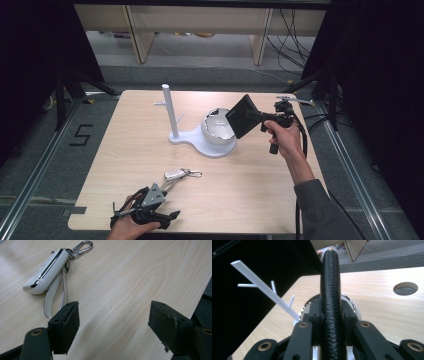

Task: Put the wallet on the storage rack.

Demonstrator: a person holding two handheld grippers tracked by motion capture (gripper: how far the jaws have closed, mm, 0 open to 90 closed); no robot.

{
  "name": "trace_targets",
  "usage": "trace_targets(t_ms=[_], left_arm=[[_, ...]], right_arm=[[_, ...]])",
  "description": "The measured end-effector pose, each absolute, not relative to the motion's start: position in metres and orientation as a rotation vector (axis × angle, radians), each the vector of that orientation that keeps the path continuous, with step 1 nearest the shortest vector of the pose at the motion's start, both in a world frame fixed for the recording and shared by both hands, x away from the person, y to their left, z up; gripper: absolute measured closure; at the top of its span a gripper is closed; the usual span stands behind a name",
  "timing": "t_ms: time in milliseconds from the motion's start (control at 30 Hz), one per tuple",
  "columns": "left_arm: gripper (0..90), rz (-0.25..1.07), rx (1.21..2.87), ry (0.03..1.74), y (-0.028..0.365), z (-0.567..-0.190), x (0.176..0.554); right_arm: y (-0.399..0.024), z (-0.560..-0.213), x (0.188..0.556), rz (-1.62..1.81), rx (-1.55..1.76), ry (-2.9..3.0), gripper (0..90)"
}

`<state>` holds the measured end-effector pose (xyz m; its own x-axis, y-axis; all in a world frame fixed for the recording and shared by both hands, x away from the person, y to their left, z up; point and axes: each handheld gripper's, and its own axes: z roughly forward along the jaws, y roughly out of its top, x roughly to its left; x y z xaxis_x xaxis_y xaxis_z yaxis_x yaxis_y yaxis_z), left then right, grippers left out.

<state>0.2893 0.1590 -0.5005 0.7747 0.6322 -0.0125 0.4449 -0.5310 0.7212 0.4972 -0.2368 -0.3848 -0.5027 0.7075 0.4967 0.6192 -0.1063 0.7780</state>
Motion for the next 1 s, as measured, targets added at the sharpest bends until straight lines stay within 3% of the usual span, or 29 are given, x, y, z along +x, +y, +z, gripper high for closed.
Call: trace_targets(t_ms=[433, 1000], left_arm=[[24.5, 0.319, 2.222, 0.799, 0.161, -0.501, 0.29], [24.4, 0.312, 2.234, 0.793, 0.16, -0.502, 0.29]], right_arm=[[-0.208, -0.401, 0.531, 1.638, 1.6, 2.044, 76.1], [-0.179, -0.44, 0.544, 1.566, 1.645, 2.143, 75.9]])
